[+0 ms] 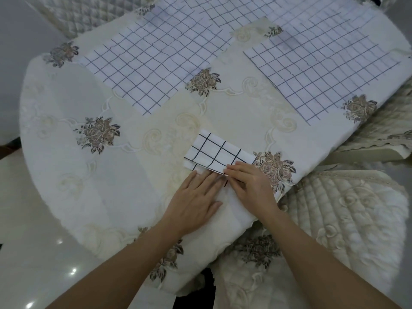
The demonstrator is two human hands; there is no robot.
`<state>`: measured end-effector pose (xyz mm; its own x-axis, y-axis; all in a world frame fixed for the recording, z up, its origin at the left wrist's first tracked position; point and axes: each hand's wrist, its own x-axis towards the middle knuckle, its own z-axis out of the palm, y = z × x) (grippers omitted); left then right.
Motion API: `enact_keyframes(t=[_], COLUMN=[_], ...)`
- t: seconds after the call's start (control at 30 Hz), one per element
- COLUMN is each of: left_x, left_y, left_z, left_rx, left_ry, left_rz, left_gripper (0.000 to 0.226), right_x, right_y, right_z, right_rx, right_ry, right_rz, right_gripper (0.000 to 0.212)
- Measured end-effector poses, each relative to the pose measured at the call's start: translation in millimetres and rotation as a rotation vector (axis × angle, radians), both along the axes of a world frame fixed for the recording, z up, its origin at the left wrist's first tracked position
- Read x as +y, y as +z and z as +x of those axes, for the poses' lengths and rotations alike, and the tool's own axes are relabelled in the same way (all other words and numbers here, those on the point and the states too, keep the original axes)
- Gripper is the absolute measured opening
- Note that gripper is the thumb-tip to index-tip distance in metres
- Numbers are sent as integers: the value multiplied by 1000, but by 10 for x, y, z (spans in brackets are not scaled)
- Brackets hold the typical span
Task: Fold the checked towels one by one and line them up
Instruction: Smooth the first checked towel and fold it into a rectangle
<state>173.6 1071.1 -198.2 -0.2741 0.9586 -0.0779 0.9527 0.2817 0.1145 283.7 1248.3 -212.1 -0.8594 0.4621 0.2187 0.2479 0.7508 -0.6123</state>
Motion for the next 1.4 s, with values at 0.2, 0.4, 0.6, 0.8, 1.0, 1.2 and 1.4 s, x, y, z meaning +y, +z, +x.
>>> enact_keyframes(t=[0.2, 0.4, 0.6, 0.8, 1.0, 1.2, 1.4], left_x=[-244, -237, -229, -225, -209, -138, -160], left_y=[-46, -96, -76, -40, 95, 6, -61], left_z=[30, 53, 65, 77, 16, -61, -88], left_rx=[29, 28, 20, 10, -24, 12, 8], left_ry=[24, 48, 58, 57, 121, 135, 121], left_rz=[-47, -72, -61, -55, 163, -73, -72], left_gripper=[62, 64, 64, 62, 44, 61, 61], right_x=[-69, -140, -153, -127, -148, -166, -139], right_y=[-62, -36, -27, -51, -47, 6, 182], right_z=[0, 60, 117, 155, 158, 148, -21], right_rx=[-7, -7, -33, -56, -68, -52, 31], right_ry=[-2, -17, 1, 15, 13, 27, 27], right_rz=[68, 109, 136, 144, 125, 103, 207], right_gripper=[22, 29, 26, 17, 18, 27, 27])
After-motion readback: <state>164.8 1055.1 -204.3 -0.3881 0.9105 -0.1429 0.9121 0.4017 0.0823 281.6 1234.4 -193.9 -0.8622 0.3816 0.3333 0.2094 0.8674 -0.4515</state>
